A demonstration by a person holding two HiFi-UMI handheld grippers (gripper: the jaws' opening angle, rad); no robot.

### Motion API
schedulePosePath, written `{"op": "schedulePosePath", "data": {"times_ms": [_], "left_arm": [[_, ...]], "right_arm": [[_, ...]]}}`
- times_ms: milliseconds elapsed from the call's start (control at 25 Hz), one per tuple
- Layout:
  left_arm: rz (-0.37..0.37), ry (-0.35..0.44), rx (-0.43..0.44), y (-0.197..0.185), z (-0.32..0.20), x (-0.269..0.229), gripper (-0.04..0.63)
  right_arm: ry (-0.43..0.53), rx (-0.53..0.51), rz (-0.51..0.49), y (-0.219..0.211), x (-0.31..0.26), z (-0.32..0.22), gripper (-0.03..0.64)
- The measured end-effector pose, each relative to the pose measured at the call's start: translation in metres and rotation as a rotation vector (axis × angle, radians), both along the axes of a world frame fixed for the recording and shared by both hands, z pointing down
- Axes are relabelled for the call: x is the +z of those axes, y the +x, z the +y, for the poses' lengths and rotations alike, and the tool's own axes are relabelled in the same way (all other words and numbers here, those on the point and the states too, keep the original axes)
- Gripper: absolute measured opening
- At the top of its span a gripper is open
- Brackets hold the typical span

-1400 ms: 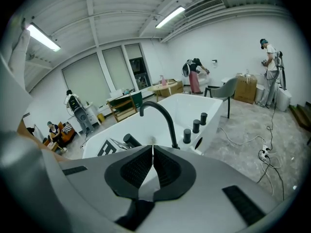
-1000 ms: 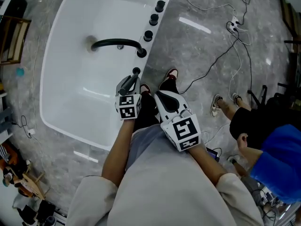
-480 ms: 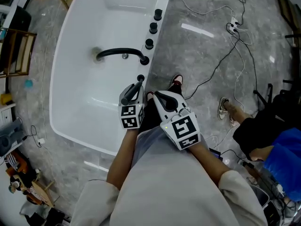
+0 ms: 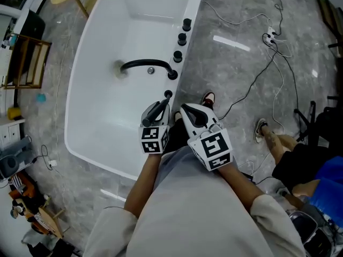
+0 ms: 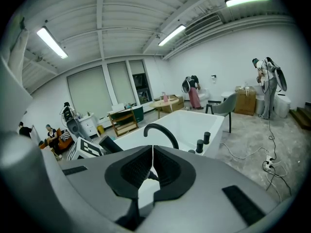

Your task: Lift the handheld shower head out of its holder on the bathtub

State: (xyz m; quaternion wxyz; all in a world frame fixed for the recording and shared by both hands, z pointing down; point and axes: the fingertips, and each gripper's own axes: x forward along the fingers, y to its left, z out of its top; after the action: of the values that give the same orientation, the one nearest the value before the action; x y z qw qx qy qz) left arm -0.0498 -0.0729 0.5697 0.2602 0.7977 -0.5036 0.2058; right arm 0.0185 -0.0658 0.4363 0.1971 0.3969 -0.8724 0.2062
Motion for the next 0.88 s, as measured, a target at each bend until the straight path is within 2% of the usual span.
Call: {"op": "schedulePosePath", "data": {"times_ms": [160,360,880], "left_arm": [[0.015,0.024,0.015,-0.008,0.003,-0.016,0.138],[0.068,0.037,0.009,-0.010,0.006,-0.031,0.138],[0.070,0.139,0.010,-0.022,0.005,-0.077,0.138]], "right_arm": [[0.023,-0.003,0.008,-0.008,-0.006,0.000,0.020],[0.051,-0.014,0.009,-0.014,-0.014,0.000,0.020],[0.113,-0.031,-0.003,-0.026,-0.034,-0.004,0.020]]}}
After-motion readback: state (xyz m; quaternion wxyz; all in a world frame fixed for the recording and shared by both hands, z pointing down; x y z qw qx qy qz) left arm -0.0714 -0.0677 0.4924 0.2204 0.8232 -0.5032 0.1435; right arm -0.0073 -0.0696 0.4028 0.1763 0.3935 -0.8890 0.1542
